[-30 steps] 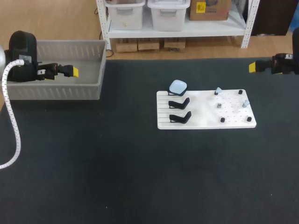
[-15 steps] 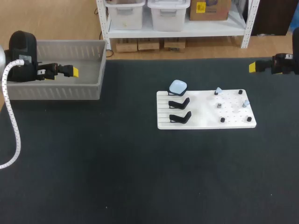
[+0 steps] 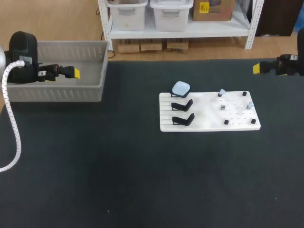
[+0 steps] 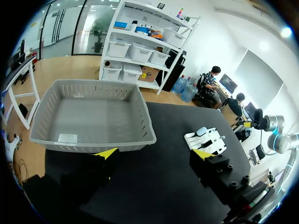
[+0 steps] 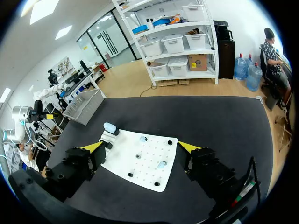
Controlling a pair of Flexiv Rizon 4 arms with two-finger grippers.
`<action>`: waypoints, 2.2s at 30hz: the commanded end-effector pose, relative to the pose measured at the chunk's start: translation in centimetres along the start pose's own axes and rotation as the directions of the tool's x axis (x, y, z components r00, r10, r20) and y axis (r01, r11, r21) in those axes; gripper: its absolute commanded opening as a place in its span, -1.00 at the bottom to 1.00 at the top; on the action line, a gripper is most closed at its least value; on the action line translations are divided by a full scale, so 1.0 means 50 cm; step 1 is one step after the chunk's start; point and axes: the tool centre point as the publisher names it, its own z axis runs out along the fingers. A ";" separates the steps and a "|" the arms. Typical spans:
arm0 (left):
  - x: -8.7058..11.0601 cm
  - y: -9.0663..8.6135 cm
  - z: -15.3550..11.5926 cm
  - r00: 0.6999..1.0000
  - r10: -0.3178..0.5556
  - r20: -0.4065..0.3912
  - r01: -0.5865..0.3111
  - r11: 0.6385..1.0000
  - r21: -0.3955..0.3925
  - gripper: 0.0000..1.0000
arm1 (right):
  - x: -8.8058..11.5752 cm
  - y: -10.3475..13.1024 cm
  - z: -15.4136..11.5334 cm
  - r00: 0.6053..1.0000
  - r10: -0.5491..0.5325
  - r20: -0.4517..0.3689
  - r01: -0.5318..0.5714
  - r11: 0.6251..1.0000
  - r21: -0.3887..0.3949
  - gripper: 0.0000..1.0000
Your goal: Pick up each earbud case from the left stands, insert the matching earbuds, close the lid, and place the case in the box.
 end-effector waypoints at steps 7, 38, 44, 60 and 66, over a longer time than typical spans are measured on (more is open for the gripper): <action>-0.001 -0.003 0.000 1.000 -0.001 -0.004 0.001 1.000 -0.007 1.00 | 0.000 0.001 -0.001 1.000 0.000 -0.001 0.000 1.000 0.002 1.00; -0.004 -0.007 0.006 0.999 0.029 -0.021 -0.028 1.000 0.010 1.00 | 0.000 0.001 -0.001 1.000 0.000 -0.001 0.000 1.000 0.002 1.00; -0.040 -0.019 0.027 0.977 0.211 0.036 -0.214 0.971 0.109 1.00 | 0.000 0.001 -0.001 1.000 0.000 -0.001 0.000 1.000 0.002 1.00; -0.091 -0.121 0.110 0.737 0.657 0.157 -0.645 0.615 0.454 1.00 | 0.000 0.001 -0.001 1.000 0.000 -0.001 0.000 1.000 0.002 1.00; -0.083 -0.151 0.135 0.669 0.726 0.157 -0.688 0.526 0.500 1.00 | 0.000 0.001 -0.001 1.000 0.000 -0.001 0.000 1.000 0.002 1.00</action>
